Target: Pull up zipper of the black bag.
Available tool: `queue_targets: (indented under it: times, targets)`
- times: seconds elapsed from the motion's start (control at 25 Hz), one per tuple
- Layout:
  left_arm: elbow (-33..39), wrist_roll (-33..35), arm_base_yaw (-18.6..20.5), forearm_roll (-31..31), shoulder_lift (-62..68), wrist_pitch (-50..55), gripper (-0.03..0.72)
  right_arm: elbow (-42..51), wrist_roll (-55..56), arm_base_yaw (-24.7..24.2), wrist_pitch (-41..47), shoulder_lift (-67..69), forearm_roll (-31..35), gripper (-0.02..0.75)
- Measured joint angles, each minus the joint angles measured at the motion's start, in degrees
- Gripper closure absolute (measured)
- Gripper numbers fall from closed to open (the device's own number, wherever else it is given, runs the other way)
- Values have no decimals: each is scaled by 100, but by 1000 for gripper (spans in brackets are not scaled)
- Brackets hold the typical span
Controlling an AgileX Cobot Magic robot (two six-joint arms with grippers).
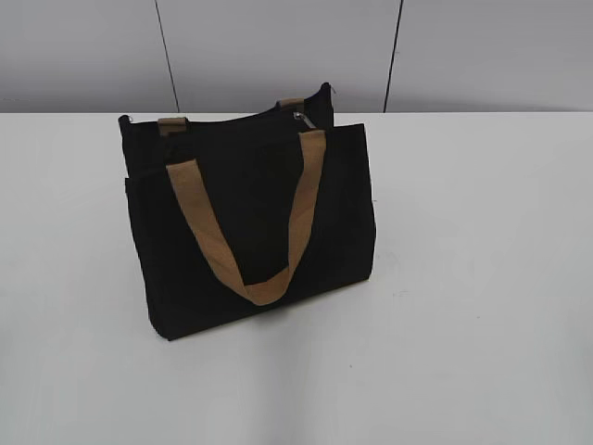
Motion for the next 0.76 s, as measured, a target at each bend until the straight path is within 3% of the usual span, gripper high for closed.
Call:
queue_targets:
  times: [0.24,0.76]
  targets:
    - [0,0,210,-5,-15,0,275,0,0,-315,-7,0,5,348]
    - [0,0,234,-10,-15,0,305,0,0,-326,-7,0,5,348]
